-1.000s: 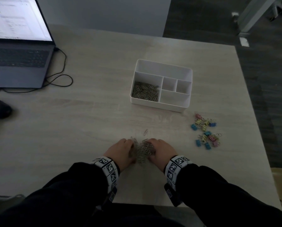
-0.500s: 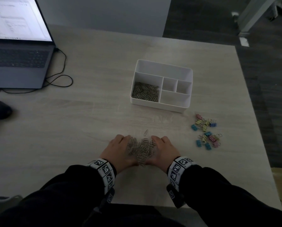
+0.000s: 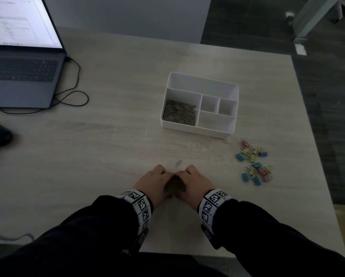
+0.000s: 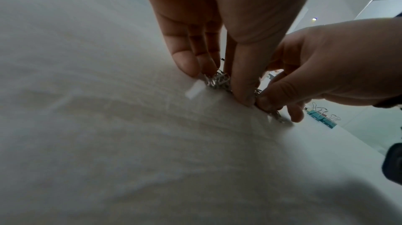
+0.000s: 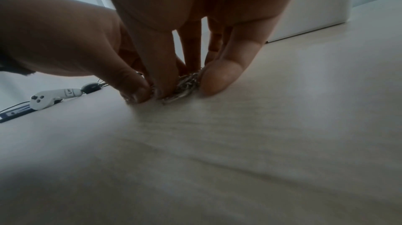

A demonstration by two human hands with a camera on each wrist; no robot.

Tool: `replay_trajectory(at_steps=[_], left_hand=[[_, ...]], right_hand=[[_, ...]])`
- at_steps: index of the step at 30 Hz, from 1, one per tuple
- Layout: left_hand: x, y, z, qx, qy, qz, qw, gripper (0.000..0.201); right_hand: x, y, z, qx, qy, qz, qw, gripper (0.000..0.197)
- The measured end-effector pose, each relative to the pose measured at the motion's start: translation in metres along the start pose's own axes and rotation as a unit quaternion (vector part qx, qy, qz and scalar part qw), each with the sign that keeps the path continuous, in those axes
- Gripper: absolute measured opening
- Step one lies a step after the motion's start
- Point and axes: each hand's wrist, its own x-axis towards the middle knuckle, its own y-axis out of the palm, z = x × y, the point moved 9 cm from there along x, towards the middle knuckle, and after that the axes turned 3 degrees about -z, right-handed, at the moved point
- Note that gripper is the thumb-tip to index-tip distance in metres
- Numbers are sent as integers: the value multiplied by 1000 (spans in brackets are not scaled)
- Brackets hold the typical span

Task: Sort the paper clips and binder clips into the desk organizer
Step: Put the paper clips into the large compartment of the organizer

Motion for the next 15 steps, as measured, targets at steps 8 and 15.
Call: replay_trajectory(at_steps=[8, 15], left_hand=[[23, -3, 1, 34, 1, 32, 999, 30], [44, -6, -1, 47, -2, 73, 996, 28]], right_hand=[[15, -3, 0, -23, -8, -11, 1000, 27], [27, -13, -5, 10, 7, -9, 1000, 30]])
